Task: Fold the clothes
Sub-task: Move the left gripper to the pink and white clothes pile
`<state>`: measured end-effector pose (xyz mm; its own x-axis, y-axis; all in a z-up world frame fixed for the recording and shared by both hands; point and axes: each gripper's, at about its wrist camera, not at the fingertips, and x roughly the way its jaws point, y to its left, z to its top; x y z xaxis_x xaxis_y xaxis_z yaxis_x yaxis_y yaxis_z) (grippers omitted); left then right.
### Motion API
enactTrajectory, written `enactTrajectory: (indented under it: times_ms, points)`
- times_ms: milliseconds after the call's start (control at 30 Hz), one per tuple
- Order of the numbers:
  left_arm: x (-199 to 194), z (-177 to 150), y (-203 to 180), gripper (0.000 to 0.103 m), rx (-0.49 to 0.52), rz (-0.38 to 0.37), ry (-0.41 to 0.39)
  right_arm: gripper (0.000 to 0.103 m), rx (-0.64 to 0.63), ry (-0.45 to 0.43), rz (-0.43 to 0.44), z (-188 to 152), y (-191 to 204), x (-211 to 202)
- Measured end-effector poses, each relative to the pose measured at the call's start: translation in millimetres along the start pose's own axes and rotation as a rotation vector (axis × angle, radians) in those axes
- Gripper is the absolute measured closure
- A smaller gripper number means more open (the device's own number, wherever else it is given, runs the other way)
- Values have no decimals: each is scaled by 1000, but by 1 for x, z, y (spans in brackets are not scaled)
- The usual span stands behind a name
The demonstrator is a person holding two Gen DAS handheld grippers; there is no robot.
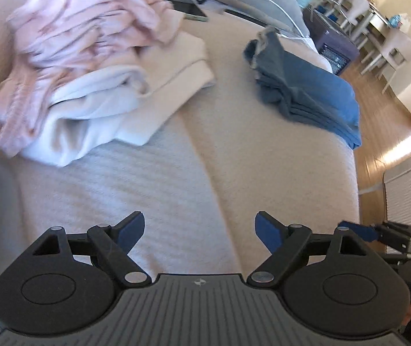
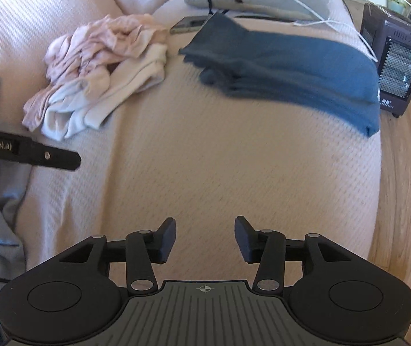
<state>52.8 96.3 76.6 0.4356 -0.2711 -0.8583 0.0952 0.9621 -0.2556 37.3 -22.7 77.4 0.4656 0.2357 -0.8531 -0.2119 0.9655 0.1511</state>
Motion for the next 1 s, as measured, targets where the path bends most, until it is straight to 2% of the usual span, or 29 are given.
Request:
enactTrajectory:
  times_ms: [133,433,500,567,800,1000]
  points:
    - [-7,-7,9,12,-4,13,-21,42,-35,-9,-49,-11,12,0]
    - [-22,-14,18,11,-23,25,-60,38,13,-32,-88,-23,8,-2]
    - [-29,-15,22,3,-32,35,-84,38,10,-21,-94,-25,8,1]
    - [-34,-14,27,2,-39,49,-110,38,-7,-15,-100,-27,11,2]
    - [-39,5,37,2,-27,110,-162,35,-46,-9,-95,-27,17,6]
    - [-29,45,38,2,47,208,-201,35,-24,-19,-87,-25,14,4]
